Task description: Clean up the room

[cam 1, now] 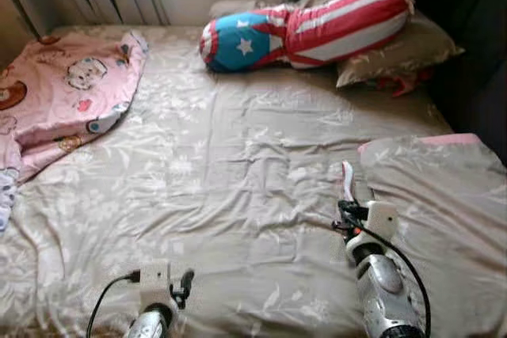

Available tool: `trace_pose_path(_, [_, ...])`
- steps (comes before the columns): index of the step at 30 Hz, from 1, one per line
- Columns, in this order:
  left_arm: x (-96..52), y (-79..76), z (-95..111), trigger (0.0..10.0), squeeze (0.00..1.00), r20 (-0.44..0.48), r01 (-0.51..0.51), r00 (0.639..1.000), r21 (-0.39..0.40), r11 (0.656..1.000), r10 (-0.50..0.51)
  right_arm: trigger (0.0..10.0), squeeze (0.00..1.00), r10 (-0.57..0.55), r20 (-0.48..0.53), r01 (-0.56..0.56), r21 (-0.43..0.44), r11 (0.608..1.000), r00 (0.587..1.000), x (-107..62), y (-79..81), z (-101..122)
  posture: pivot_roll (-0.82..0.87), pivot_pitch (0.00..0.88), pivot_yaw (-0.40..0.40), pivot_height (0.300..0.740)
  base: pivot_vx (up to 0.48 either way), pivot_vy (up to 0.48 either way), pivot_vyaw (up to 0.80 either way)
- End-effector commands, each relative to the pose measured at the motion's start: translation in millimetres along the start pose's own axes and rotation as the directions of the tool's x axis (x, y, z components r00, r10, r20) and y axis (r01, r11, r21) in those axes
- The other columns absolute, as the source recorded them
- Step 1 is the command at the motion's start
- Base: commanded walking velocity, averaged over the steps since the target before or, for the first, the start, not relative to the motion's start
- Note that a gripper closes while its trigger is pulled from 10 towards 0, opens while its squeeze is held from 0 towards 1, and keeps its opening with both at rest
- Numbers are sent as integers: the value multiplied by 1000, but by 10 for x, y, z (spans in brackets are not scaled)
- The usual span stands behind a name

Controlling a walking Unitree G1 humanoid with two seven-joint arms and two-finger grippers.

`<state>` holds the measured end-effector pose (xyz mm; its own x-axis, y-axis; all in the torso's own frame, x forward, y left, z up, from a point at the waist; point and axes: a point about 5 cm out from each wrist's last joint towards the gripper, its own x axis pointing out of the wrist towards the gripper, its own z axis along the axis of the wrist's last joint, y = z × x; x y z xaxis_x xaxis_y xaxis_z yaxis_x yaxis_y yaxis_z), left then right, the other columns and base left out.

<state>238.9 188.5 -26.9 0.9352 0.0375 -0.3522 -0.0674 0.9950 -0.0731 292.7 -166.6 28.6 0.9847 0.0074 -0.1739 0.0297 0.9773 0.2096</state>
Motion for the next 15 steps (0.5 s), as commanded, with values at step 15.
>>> trace_pose_path(15, [-185, -71, 237, 10000, 0, 157, 6, 988, 26, 1000, -10, 10000, 0, 93, 89, -98, 50, 994, 992, 42, 109, 157, -60, 113, 12, 740, 0, 0, 0])
